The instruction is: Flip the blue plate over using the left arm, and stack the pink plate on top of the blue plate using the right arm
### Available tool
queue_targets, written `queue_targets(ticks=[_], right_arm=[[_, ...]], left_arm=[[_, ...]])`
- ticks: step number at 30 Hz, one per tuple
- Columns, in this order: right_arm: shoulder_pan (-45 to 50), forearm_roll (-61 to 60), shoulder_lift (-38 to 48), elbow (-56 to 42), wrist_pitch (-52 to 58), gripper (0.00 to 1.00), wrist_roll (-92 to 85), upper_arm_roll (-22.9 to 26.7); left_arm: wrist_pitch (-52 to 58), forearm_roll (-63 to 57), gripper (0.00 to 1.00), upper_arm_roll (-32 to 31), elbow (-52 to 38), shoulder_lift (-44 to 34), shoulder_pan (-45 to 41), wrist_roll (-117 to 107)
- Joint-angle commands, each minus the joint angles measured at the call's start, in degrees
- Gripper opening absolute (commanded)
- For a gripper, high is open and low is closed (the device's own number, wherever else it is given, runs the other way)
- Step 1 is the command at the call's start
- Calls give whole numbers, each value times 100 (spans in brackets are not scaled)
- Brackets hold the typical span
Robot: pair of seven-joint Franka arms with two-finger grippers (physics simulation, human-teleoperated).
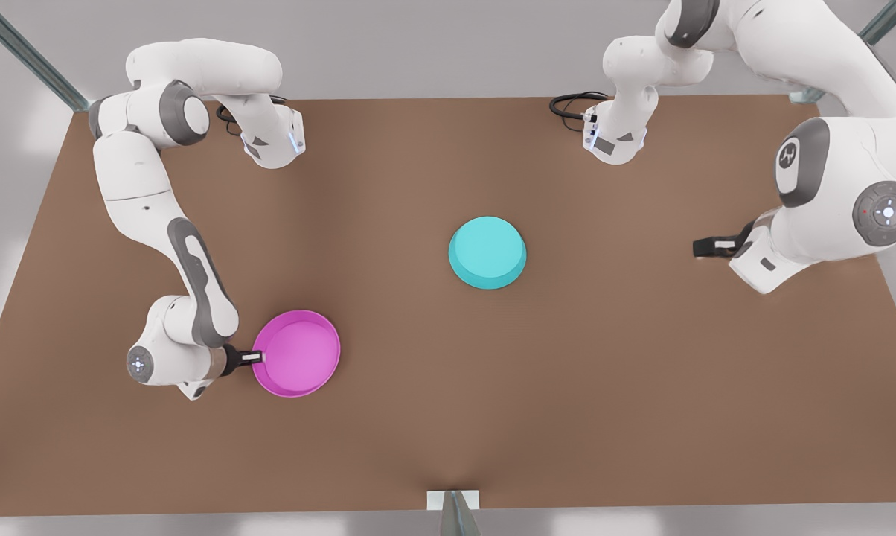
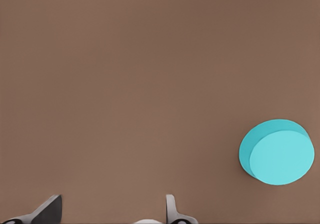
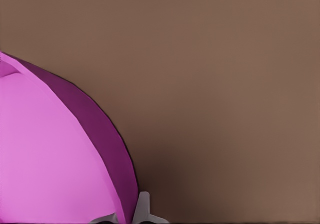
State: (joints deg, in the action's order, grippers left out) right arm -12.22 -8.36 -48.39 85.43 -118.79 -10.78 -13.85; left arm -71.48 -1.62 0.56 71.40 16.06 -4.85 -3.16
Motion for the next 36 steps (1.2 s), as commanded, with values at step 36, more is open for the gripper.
queue_targets(ticks=[36], right_arm=[[2989,1082,391,62,-346,21,2308,-2114]], left_arm=[[-130,-102,100,-13,304,-33,28,-10]])
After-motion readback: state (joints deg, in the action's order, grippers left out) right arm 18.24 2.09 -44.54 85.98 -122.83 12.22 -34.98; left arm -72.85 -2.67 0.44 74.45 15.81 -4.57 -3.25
